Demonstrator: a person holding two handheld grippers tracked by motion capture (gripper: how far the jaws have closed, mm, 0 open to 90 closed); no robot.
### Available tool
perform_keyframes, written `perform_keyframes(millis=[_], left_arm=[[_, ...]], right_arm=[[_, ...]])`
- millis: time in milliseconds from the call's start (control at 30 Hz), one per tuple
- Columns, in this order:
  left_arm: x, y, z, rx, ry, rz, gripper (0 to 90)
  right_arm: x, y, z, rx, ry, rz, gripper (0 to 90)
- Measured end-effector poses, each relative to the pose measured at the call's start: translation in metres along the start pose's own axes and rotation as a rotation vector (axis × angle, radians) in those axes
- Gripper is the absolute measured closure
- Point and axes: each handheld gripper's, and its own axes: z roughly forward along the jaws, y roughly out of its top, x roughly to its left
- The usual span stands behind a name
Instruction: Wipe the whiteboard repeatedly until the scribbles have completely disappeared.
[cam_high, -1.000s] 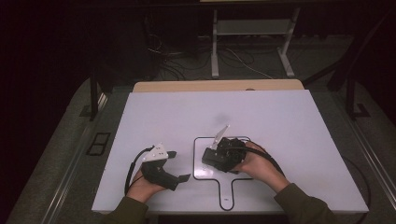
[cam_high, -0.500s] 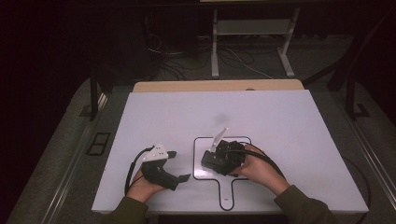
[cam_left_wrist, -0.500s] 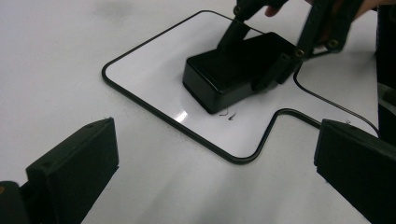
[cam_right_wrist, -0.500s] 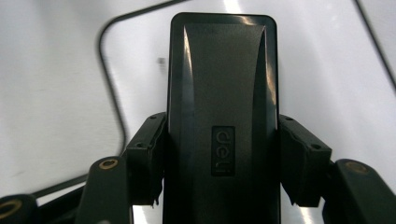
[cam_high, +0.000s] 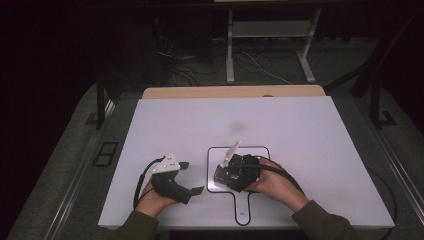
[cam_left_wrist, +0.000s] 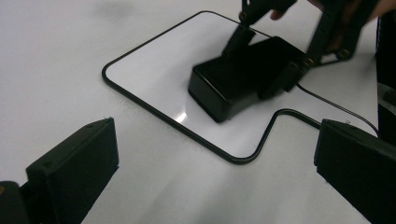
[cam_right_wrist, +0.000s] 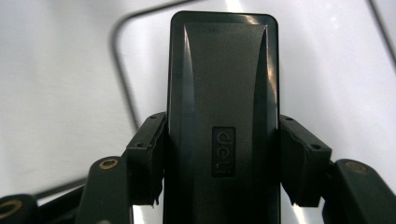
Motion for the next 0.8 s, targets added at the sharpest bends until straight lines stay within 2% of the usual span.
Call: perform_keyframes(millis=[167, 200, 267, 333, 500, 800], left_arm=[[0.0, 0.0, 0.0, -0.004, 0.0, -0.005, 0.0], [0.0, 0.0, 0.0, -0.004, 0.0, -0.004, 0.0], [0.0, 0.0, 0.0, 0.0, 0.0, -0.003, 0.0], [0.0, 0.0, 0.001, -0.003, 0.0, -0.005, 0.0], [0.0, 0.0, 0.001, -0.003, -0.001, -0.004, 0.0], [-0.001, 0.0, 0.001, -0.003, 0.0, -0.001, 0.0]], right_arm=[[-0.02, -0.008, -0.002, 0.004, -0.038, 0.041, 38.7], [-0.022, -0.009, -0.002, 0.0, -0.032, 0.062, 38.7], [-0.026, -0.011, -0.003, 0.003, -0.038, 0.068, 38.7], [-0.024, -0.01, -0.003, 0.001, -0.034, 0.071, 38.7], [-0.018, -0.005, 0.0, 0.003, -0.027, 0.043, 38.7], [-0.011, 0.019, 0.009, -0.003, 0.003, 0.024, 38.7]])
